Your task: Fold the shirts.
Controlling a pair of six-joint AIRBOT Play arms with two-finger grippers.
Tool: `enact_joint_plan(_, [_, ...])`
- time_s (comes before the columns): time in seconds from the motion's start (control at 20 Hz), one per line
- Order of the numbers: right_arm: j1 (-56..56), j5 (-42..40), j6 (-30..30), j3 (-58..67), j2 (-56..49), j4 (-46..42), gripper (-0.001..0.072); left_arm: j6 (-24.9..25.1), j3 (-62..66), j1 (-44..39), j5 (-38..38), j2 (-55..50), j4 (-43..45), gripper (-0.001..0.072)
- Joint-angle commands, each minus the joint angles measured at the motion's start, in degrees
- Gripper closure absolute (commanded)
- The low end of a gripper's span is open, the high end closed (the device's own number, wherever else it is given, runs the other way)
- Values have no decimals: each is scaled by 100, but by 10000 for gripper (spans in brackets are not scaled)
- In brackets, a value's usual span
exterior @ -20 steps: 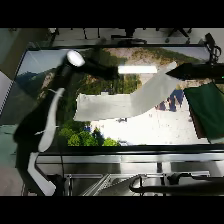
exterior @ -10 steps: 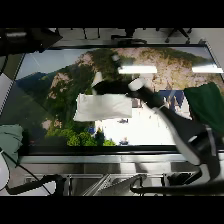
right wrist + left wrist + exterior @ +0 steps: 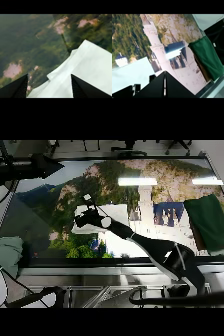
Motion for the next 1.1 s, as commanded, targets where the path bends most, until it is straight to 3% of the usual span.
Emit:
enact_joint_plan(0.0, [-826,1700,348,2,568,-52,139,33,192,7,-234,-74,-2,692])
enact_joint_plan(0.1, [-1591,2677,1266,2,844,-551,139,33,295,7,-280,-74,0,692])
enact_joint_plan(0.25, [-2763,4238,3088,-4,918,-2081,137,33,326,7,-376,-76,9,692])
enact_joint_plan(0.35, [-3298,4896,3552,-24,765,-2702,131,33,326,7,-461,-76,11,692])
enact_joint_plan(1.05, [-3449,5034,3093,-44,-595,-1869,131,208,326,7,-496,-76,15,692])
